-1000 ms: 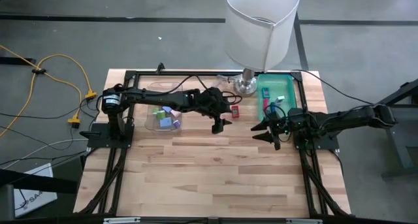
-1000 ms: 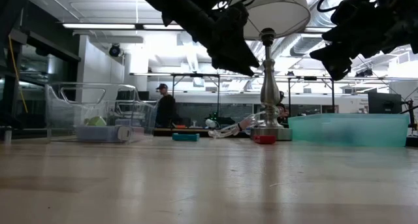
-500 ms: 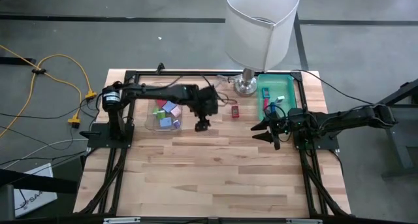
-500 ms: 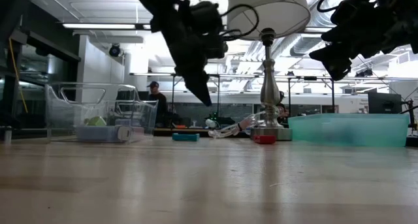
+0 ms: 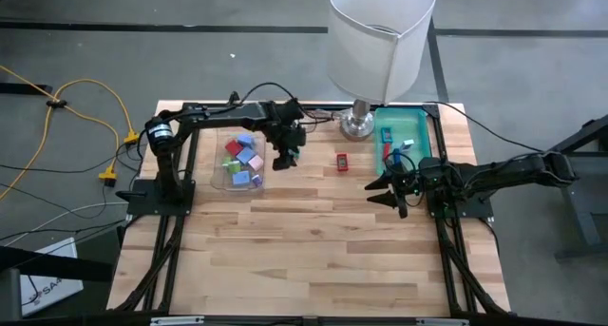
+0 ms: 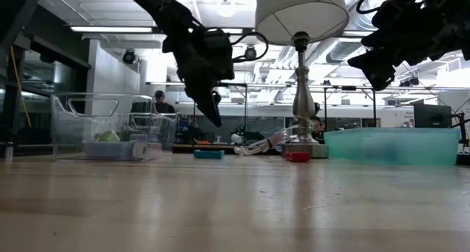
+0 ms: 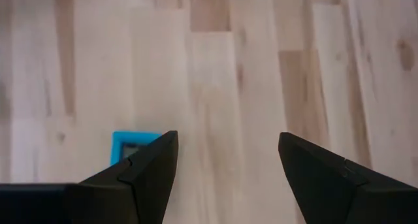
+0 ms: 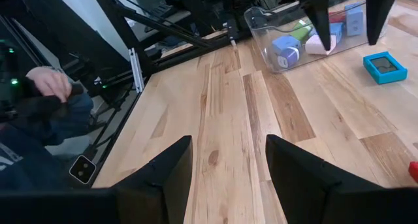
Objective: Pick & Place Office items
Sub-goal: Put the light blue mini digital clock into the light blue bin
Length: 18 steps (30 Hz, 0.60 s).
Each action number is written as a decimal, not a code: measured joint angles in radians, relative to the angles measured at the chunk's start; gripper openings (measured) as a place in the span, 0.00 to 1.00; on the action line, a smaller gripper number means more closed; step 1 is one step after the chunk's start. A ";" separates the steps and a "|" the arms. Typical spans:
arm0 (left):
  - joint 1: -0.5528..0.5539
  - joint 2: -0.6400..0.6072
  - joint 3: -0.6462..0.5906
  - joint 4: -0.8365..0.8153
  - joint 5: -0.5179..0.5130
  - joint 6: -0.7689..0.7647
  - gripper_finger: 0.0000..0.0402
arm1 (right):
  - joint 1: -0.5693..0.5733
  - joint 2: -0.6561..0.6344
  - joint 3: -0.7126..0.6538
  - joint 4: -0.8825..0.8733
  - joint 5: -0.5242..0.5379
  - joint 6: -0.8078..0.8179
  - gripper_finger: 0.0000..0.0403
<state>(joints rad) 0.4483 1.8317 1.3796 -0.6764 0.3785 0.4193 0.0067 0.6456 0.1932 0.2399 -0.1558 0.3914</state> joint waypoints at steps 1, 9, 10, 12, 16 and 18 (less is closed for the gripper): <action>0.009 0.000 0.000 -0.005 -0.003 0.003 0.64 | 0.000 0.000 0.000 0.000 0.000 0.000 0.45; 0.069 0.000 -0.001 -0.018 -0.017 0.042 0.64 | 0.000 0.000 0.000 0.000 0.000 0.000 0.45; 0.078 0.000 -0.001 -0.018 -0.017 0.045 0.64 | 0.000 0.000 0.000 0.000 0.000 0.000 0.45; 0.098 0.000 -0.001 -0.018 -0.017 0.046 0.64 | 0.000 0.000 0.000 0.000 0.000 0.000 0.45; 0.148 0.000 -0.001 -0.017 -0.019 0.049 0.64 | 0.000 0.000 0.000 0.000 0.000 0.000 0.45; 0.172 0.000 -0.001 -0.014 -0.028 0.052 0.64 | 0.000 0.000 0.000 0.000 0.000 0.000 0.45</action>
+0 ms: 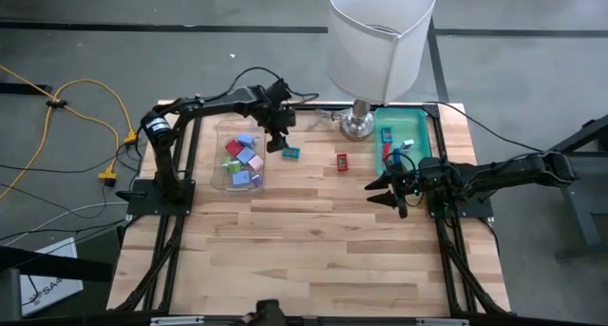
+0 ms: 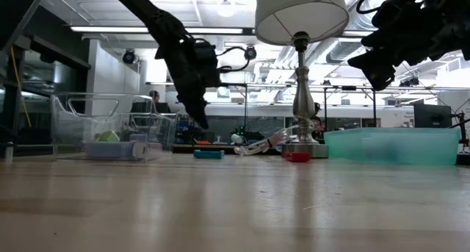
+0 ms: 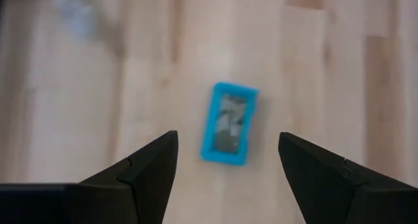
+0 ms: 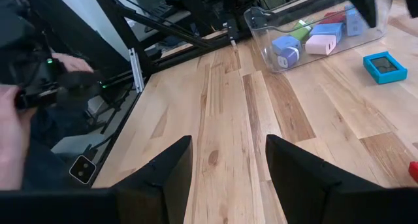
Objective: Pick & Place Office items
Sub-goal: Put the light blue mini digital clock into the light blue bin
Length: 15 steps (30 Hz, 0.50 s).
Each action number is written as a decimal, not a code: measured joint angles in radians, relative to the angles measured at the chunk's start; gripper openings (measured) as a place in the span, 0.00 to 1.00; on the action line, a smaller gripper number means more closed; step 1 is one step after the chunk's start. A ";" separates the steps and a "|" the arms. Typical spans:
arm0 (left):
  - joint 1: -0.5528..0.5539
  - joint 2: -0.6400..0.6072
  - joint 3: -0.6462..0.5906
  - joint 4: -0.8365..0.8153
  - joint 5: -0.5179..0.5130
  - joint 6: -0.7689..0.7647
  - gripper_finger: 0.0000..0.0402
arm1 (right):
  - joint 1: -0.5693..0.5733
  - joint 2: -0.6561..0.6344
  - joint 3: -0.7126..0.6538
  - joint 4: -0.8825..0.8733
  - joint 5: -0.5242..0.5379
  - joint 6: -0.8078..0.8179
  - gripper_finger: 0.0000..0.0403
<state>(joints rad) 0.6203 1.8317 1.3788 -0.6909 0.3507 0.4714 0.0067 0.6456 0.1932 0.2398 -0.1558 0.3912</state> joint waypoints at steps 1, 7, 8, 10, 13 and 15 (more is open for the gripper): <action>0.012 0.000 0.000 0.000 -0.011 0.000 0.64 | 0.000 0.000 0.000 0.000 0.000 0.000 0.45; 0.023 0.000 0.004 -0.001 -0.155 0.037 0.64 | 0.000 0.000 0.000 0.000 0.000 0.000 0.45; 0.010 0.000 0.012 -0.006 -0.175 0.054 0.64 | 0.000 0.000 0.000 0.000 0.000 0.000 0.45; -0.023 0.000 0.036 -0.024 -0.220 0.080 0.64 | 0.000 0.000 0.000 0.000 0.000 0.000 0.45; -0.076 0.000 0.076 -0.064 -0.305 0.113 0.64 | 0.000 0.000 0.000 0.000 0.000 0.000 0.45; -0.106 0.000 0.100 -0.079 -0.336 0.132 0.64 | 0.000 0.000 0.000 0.000 0.000 0.000 0.45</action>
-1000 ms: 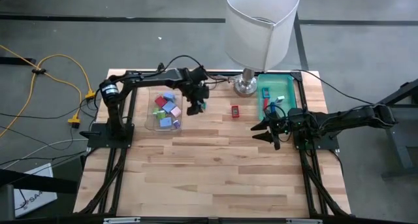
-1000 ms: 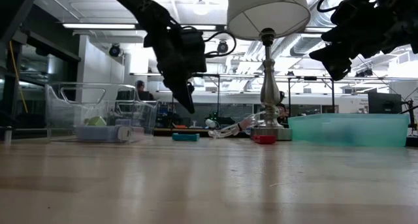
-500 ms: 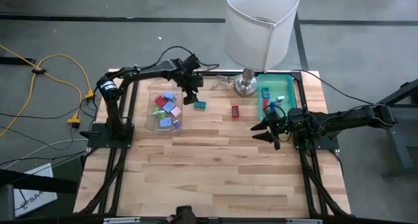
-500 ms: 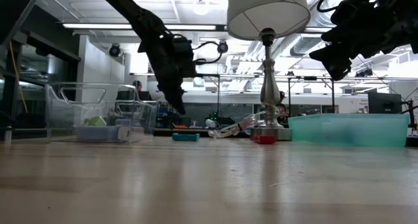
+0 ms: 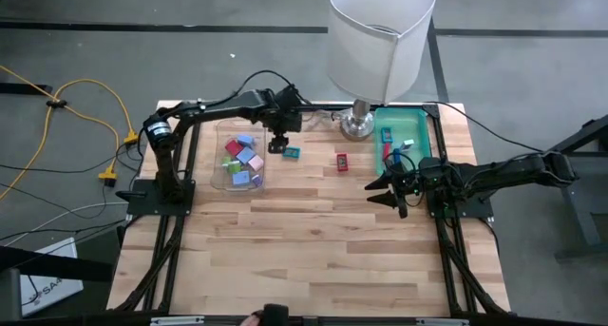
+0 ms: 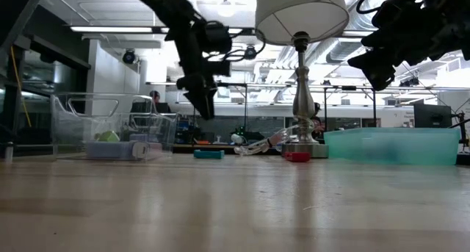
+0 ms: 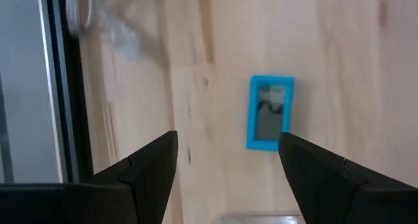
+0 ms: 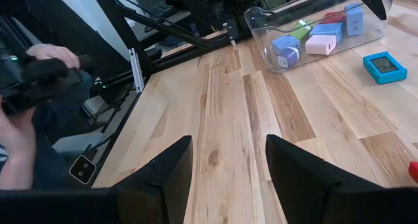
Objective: Pick & Place Office items
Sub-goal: Put the light blue mini digital clock into the light blue bin
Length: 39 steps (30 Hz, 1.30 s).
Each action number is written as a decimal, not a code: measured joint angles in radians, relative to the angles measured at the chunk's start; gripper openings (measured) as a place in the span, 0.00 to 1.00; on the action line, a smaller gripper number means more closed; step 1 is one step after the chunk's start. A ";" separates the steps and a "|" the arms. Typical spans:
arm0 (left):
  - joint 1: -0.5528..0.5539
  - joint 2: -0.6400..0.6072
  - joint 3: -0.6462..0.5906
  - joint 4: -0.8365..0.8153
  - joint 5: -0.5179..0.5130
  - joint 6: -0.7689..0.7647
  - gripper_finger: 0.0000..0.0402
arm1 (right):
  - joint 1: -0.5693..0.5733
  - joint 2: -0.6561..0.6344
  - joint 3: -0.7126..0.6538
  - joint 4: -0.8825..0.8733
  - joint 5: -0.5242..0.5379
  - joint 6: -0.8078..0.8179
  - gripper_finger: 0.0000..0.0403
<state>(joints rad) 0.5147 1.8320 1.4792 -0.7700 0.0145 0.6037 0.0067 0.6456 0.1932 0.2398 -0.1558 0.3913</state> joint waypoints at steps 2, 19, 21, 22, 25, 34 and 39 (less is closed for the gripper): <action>-0.023 0.000 0.014 -0.008 -0.008 0.002 0.64 | 0.000 0.000 0.000 0.000 0.000 0.000 0.45; -0.062 0.054 0.018 -0.043 0.043 -0.097 0.64 | 0.000 0.000 0.000 -0.002 0.000 0.000 0.45; -0.062 0.059 0.018 -0.046 0.070 -0.112 0.64 | 0.000 0.000 0.000 -0.004 0.000 0.000 0.45; -0.062 0.062 0.017 -0.051 0.082 -0.119 0.64 | 0.000 0.000 0.000 -0.004 0.000 0.000 0.45; -0.068 0.069 0.017 -0.049 0.087 -0.123 0.64 | 0.000 0.000 0.000 -0.004 0.000 0.000 0.45; -0.048 0.071 0.018 -0.047 0.106 -0.126 0.64 | 0.000 0.000 0.000 -0.004 0.000 0.000 0.45; -0.024 0.091 0.018 -0.043 0.134 -0.126 0.64 | 0.000 0.000 0.000 -0.004 0.000 0.000 0.45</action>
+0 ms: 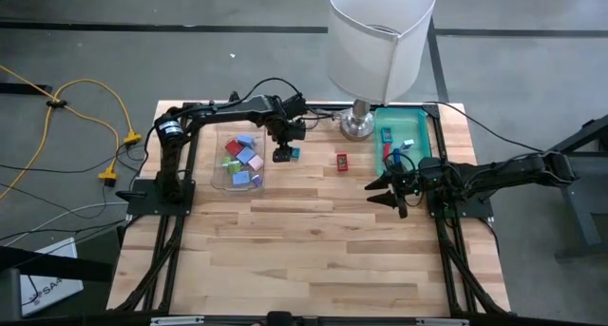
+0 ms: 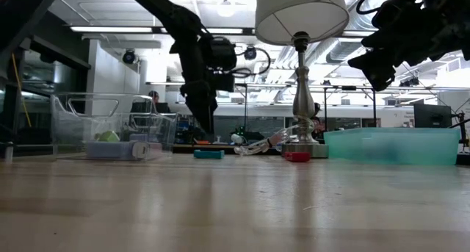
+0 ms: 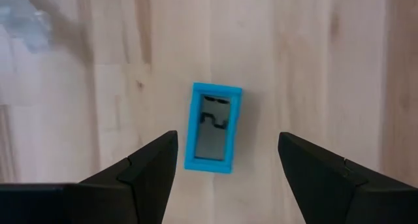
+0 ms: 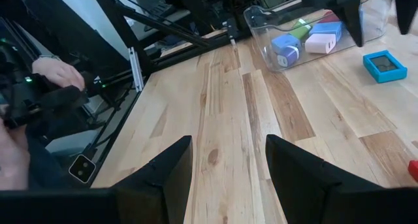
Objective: Pick & Place Office items
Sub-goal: Put the light blue mini digital clock into the light blue bin
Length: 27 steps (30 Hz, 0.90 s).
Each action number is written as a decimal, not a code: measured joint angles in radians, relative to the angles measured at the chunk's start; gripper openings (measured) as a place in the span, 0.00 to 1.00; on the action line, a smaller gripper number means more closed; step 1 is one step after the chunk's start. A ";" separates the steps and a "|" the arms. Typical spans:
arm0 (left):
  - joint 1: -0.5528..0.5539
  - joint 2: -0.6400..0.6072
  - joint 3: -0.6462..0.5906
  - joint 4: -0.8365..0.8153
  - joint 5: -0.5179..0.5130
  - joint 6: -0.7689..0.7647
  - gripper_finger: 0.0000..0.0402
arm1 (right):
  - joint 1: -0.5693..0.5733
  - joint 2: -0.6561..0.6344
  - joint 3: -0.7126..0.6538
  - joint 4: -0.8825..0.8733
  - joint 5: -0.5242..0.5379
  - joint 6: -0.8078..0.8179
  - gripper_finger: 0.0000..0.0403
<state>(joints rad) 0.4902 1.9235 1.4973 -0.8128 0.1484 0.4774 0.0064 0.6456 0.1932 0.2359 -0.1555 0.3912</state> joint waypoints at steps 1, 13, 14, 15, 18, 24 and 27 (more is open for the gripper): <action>0.006 0.004 0.001 0.003 0.004 -0.001 0.64 | 0.000 0.000 0.000 0.000 0.000 0.000 0.45; 0.040 0.075 -0.001 0.016 0.048 -0.001 0.64 | 0.000 0.000 0.000 0.000 -0.001 0.000 0.45; 0.040 0.079 -0.001 0.013 0.049 0.000 0.64 | 0.000 0.000 0.000 0.002 -0.001 0.000 0.45; 0.041 0.084 -0.001 0.019 0.049 0.000 0.64 | 0.000 0.000 0.000 0.001 -0.001 0.000 0.45; 0.041 0.086 -0.001 0.018 0.050 0.000 0.64 | 0.000 0.000 0.000 0.000 -0.003 0.000 0.45; 0.041 0.086 -0.001 0.018 0.051 0.000 0.64 | 0.000 0.000 0.000 0.000 -0.003 0.000 0.45; 0.040 0.086 -0.001 0.012 0.038 -0.004 0.64 | 0.000 0.000 0.000 0.000 -0.003 0.000 0.45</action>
<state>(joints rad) 0.5305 2.0094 1.4963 -0.8013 0.1865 0.4732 0.0063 0.6460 0.1936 0.2359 -0.1585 0.3912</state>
